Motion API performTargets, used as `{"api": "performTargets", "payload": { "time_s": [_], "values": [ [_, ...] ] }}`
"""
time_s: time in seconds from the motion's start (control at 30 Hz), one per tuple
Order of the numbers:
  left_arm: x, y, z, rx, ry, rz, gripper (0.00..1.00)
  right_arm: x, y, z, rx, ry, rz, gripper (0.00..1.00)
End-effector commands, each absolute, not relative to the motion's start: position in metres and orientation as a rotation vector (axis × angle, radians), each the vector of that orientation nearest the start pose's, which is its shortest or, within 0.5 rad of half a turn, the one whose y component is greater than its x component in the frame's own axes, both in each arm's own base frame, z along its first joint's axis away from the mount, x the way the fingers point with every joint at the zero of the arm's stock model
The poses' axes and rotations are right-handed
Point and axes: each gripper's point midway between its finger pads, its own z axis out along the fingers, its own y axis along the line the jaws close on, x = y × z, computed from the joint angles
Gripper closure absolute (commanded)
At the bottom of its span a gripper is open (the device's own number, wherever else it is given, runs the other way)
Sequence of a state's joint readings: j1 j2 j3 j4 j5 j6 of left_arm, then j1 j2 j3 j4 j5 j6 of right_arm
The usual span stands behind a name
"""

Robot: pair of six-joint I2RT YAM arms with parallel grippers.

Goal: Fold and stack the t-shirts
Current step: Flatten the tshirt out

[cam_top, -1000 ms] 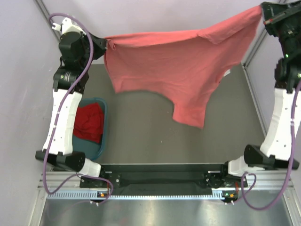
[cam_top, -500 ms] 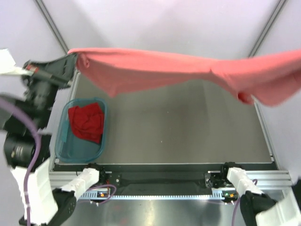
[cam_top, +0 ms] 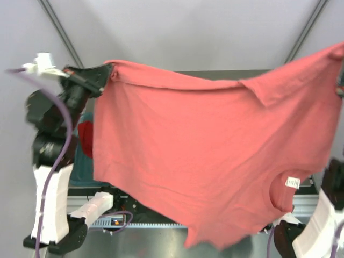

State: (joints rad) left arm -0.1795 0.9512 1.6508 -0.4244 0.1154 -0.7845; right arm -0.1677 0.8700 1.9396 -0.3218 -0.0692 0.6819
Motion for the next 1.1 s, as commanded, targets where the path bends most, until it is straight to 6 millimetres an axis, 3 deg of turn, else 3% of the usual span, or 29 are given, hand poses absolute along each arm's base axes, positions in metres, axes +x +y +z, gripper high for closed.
{"api": "performTargets", "payload": {
  "time_s": [0.0,0.03,0.07,0.1,0.13,0.2,0.23,0.27,0.3,0.33,0.37,0.4,0.43,0.47,0.5,0.6,0.63,0.67,0.7,0.77,0.8,0.83,0.87,0.9,0.93,0.97,1.0,1.03,1.07],
  "values": [
    [0.327,-0.105,0.517,-0.355,1.403,-0.862,1.00,0.235,-0.001,0.662,0.344,0.915,0.506,1.00],
    [0.341,-0.107,0.503,-0.370,1.425,-0.855,1.00,0.252,-0.004,0.652,0.350,0.926,0.508,1.00],
    [0.356,-0.108,0.491,-0.383,1.447,-0.846,1.00,0.283,-0.009,0.623,0.383,0.986,0.508,1.00],
    [0.385,-0.113,0.466,-0.389,1.473,-0.840,1.00,0.298,-0.013,0.617,0.386,0.979,0.506,1.00],
    [0.399,-0.116,0.453,-0.395,1.485,-0.838,1.00,0.325,-0.019,0.599,0.404,1.009,0.499,1.00],
    [0.441,-0.124,0.413,-0.416,1.522,-0.835,1.00,0.380,-0.028,0.552,0.438,1.082,0.493,1.00],
    [0.455,-0.128,0.399,-0.416,1.544,-0.840,1.00,0.400,-0.031,0.528,0.445,1.124,0.478,1.00],
    [0.468,-0.131,0.385,-0.409,1.566,-0.834,1.00,0.414,-0.033,0.522,0.442,1.126,0.481,1.00],
    [0.493,-0.137,0.351,-0.419,1.628,-0.826,1.00,0.431,-0.035,0.504,0.448,1.157,0.480,1.00],
    [0.506,-0.140,0.341,-0.406,1.632,-0.818,1.00,0.462,-0.040,0.478,0.456,1.196,0.467,1.00],
    [0.518,-0.142,0.326,-0.402,1.661,-0.805,1.00,0.477,-0.043,0.465,0.458,1.215,0.460,1.00],
    [0.541,-0.146,0.296,-0.405,1.711,-0.780,1.00,0.492,-0.044,0.452,0.466,1.237,0.468,1.00],
    [0.553,-0.147,0.283,-0.406,1.723,-0.772,1.00,0.521,-0.047,0.420,0.476,1.290,0.470,1.00],
    [0.564,-0.148,0.270,-0.406,1.743,-0.771,1.00,0.535,-0.047,0.419,0.465,1.292,0.473,1.00],
    [0.584,-0.151,0.246,-0.408,1.776,-0.768,1.00,0.560,-0.047,0.384,0.477,1.351,0.491,1.00],
    [0.619,-0.149,0.212,-0.416,1.801,-0.758,1.00,0.589,-0.046,0.376,0.467,1.336,0.513,1.00],
    [0.628,-0.144,0.205,-0.423,1.800,-0.751,1.00,0.605,-0.047,0.352,0.486,1.368,0.512,1.00],
    [0.635,-0.142,0.200,-0.426,1.797,-0.751,1.00,0.613,-0.047,0.361,0.472,1.342,0.512,1.00],
    [0.648,-0.142,0.193,-0.430,1.796,-0.760,1.00,0.628,-0.046,0.339,0.486,1.373,0.506,1.00],
    [0.666,-0.133,0.183,-0.442,1.786,-0.759,1.00,0.643,-0.044,0.348,0.466,1.348,0.502,1.00],
    [0.672,-0.131,0.181,-0.448,1.782,-0.764,1.00,0.655,-0.043,0.329,0.483,1.371,0.496,1.00],
    [0.677,-0.127,0.179,-0.452,1.776,-0.767,1.00,0.662,-0.041,0.326,0.479,1.369,0.498,1.00],
    [0.682,-0.125,0.176,-0.455,1.774,-0.770,1.00,0.668,-0.040,0.344,0.463,1.331,0.503,1.00],
    [0.690,-0.124,0.173,-0.460,1.768,-0.772,1.00,0.680,-0.037,0.325,0.477,1.356,0.501,1.00],
    [0.694,-0.119,0.170,-0.471,1.766,-0.767,1.00,0.686,-0.036,0.326,0.479,1.351,0.503,1.00],
    [0.697,-0.117,0.170,-0.477,1.760,-0.770,1.00,0.690,-0.033,0.345,0.466,1.314,0.513,1.00],
    [0.701,-0.115,0.168,-0.487,1.754,-0.780,1.00,0.700,-0.030,0.326,0.480,1.345,0.513,1.00],
    [0.704,-0.110,0.167,-0.494,1.746,-0.776,1.00,0.704,-0.027,0.328,0.480,1.337,0.517,1.00],
    [0.706,-0.107,0.169,-0.495,1.737,-0.774,1.00,0.706,-0.024,0.346,0.468,1.299,0.530,1.00]
  ]
}}
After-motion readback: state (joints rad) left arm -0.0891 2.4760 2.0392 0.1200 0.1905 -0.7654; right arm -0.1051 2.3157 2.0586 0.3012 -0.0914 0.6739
